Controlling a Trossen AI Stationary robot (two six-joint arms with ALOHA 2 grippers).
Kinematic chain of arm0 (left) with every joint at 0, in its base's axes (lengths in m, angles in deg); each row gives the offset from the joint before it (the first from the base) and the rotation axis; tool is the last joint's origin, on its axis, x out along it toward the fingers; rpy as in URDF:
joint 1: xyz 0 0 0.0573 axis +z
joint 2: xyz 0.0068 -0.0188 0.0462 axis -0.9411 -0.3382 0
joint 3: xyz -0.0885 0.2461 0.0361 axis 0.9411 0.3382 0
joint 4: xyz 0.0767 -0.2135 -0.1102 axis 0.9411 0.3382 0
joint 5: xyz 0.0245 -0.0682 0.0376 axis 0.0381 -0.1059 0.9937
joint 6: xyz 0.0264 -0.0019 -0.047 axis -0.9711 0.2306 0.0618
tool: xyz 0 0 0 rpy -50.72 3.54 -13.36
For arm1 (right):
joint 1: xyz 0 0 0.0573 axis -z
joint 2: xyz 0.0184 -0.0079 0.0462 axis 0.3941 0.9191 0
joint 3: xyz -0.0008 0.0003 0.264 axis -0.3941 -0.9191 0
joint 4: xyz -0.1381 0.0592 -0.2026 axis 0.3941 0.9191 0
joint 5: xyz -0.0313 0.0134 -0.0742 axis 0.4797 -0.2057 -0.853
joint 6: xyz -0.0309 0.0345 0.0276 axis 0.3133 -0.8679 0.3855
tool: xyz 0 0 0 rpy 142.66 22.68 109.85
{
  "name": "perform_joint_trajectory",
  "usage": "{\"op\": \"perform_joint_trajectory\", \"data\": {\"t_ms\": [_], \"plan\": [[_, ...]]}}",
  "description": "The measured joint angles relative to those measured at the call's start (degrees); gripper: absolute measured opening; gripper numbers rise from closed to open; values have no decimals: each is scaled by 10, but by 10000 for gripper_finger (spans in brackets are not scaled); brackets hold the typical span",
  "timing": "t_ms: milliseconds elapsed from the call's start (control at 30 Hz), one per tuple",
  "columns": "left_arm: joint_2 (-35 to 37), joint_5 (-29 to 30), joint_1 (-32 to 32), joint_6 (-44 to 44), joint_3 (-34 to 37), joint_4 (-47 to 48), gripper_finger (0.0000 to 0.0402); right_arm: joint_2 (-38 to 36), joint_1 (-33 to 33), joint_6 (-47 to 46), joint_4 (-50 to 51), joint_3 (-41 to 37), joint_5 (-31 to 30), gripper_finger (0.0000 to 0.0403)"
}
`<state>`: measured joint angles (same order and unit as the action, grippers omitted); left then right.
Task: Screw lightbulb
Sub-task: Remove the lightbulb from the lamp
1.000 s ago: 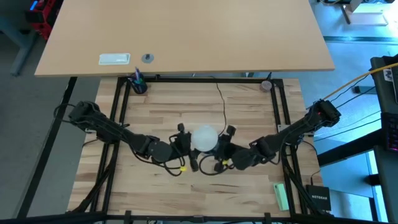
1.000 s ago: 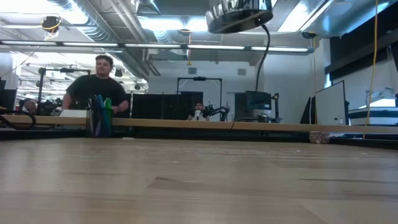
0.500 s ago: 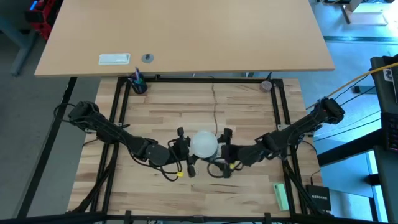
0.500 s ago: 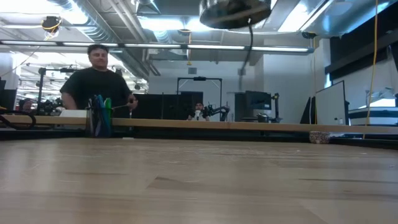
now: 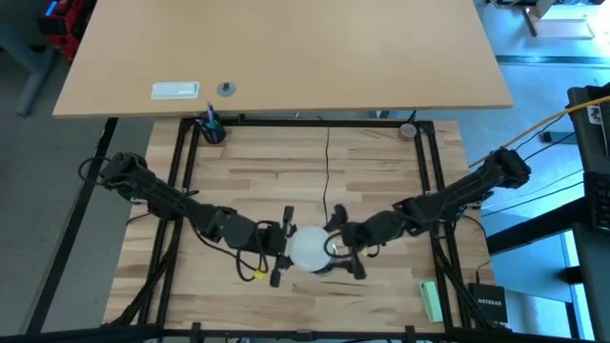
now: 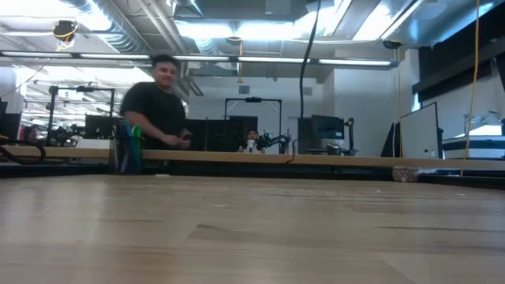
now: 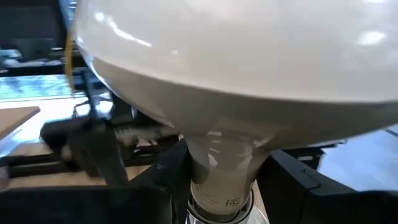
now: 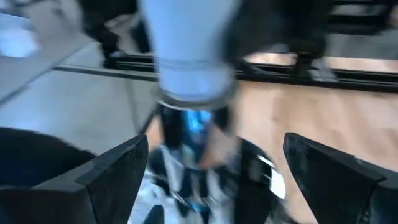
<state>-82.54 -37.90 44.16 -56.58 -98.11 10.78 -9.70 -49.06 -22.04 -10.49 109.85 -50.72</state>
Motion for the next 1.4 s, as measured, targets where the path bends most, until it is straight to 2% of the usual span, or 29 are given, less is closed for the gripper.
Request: {"op": "perform_joint_trajectory", "data": {"t_ms": [167, 233, 300, 433, 533, 700, 767, 867, 933, 1067, 1200, 1267, 1400], "plan": [[0, -96, 0, -11, 0, 0, 134, 49, 1, 0, -112, 0, 145, 374], [0, -134, -1, -11, 0, 0, 134, 65, 0, 0, -147, 0, 185, 374], [0, -148, -1, -11, 0, -1, 134, 76, 0, 0, -168, 0, 206, 374], [0, -145, 0, -8, 0, 0, 134, 83, 1, -1, -171, 0, 195, 356], [0, -144, 1, -6, 0, -1, 134, 83, 1, -1, -172, 0, 193, 306], [0, -146, 5, 5, 0, 7, 134, 82, 1, 0, -157, 0, 174, 177], [0, -133, 6, 6, 0, 13, 134, 76, 1, 11, -117, 8, 150, 166], [0, -70, 5, 4, 0, 14, 134, 61, -1, 48, -28, 32, 85, 166], [0, -18, 5, 4, 0, 13, 134, 53, -13, 66, 25, 49, -5, 166], [-5, 117, 2, 1, 0, 9, 134, 54, -29, 70, 97, 74, -223, 166], [-23, 254, 0, 24, -1, -17, 134, 58, -27, 61, 103, 75, -385, 166], [-31, 306, -2, 40, -3, -31, 134, 58, -26, 67, 103, 75, -413, 166], [-36, 337, -6, 40, -3, -37, 134, 59, -22, 73, 99, 75, -410, 166]]}}
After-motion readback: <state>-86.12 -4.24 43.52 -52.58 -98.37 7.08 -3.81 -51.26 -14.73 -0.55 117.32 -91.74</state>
